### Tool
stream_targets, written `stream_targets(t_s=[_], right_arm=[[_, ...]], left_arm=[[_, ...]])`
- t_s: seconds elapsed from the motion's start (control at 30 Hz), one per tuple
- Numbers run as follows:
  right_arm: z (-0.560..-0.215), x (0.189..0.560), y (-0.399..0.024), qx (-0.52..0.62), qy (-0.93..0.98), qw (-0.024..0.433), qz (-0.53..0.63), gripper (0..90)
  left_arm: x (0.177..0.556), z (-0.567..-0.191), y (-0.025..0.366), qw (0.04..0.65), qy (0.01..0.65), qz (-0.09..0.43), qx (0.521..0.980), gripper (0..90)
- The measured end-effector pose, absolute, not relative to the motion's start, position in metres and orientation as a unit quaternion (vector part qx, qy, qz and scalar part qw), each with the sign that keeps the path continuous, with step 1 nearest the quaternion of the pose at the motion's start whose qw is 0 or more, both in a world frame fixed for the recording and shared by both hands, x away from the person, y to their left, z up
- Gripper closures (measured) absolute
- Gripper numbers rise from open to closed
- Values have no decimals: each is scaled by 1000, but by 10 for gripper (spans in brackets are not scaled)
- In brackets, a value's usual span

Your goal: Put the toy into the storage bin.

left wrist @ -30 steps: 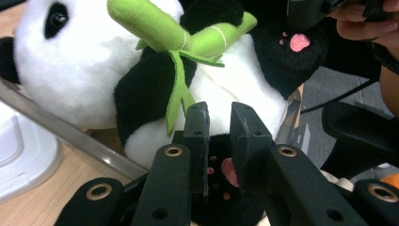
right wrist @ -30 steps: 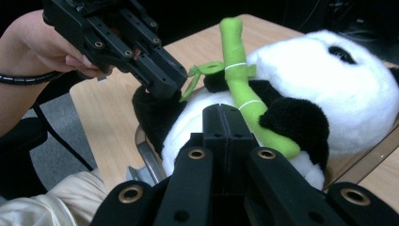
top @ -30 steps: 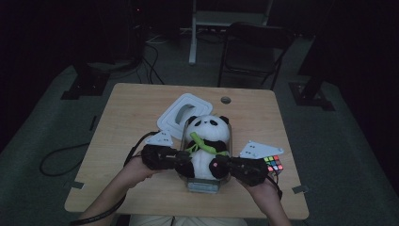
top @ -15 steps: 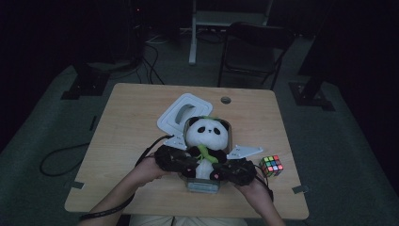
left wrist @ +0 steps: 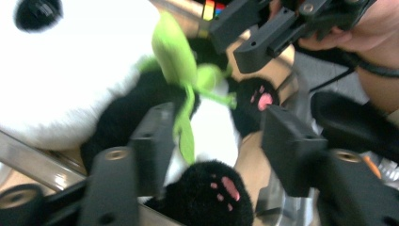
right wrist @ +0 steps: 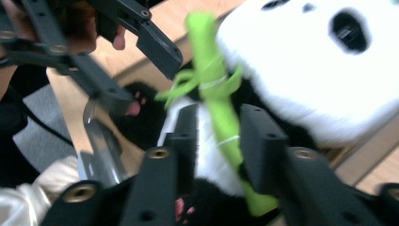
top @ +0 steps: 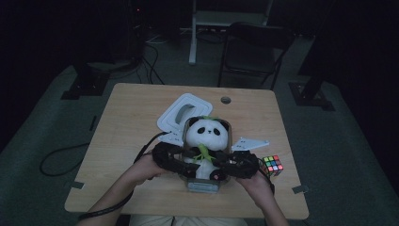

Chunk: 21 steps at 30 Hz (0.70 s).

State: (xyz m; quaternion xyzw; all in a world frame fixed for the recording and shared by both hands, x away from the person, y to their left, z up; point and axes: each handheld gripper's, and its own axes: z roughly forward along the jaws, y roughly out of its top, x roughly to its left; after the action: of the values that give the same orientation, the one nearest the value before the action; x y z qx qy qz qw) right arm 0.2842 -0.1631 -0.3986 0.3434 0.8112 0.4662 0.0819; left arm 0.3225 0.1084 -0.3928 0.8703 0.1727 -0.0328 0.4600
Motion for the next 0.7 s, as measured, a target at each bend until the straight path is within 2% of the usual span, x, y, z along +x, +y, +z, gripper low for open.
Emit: stream_targets(t_s=[0.13,0.23,0.33,0.43,0.5,0.57,0.7], right_arm=[[-390,293,-173,358,793,93,484,512],[-385,298,-177,361,790,102,485,475],[-381,304,-181,371,782,110,488,467],[-379,312,-183,377,778,117,488,444],[-379,318,-184,381,777,117,487,390],[-379,324,-184,389,773,119,487,310],[-377,335,-183,402,768,129,481,246]], left_arm=[[329,-384,114,475,183,-10,861,321],[334,-381,114,477,183,-4,860,320],[339,-377,113,475,199,26,857,291],[346,-374,112,472,217,47,853,180],[351,-373,112,474,224,49,850,172],[357,-374,110,467,228,52,853,101],[366,-375,104,458,245,80,851,100]])
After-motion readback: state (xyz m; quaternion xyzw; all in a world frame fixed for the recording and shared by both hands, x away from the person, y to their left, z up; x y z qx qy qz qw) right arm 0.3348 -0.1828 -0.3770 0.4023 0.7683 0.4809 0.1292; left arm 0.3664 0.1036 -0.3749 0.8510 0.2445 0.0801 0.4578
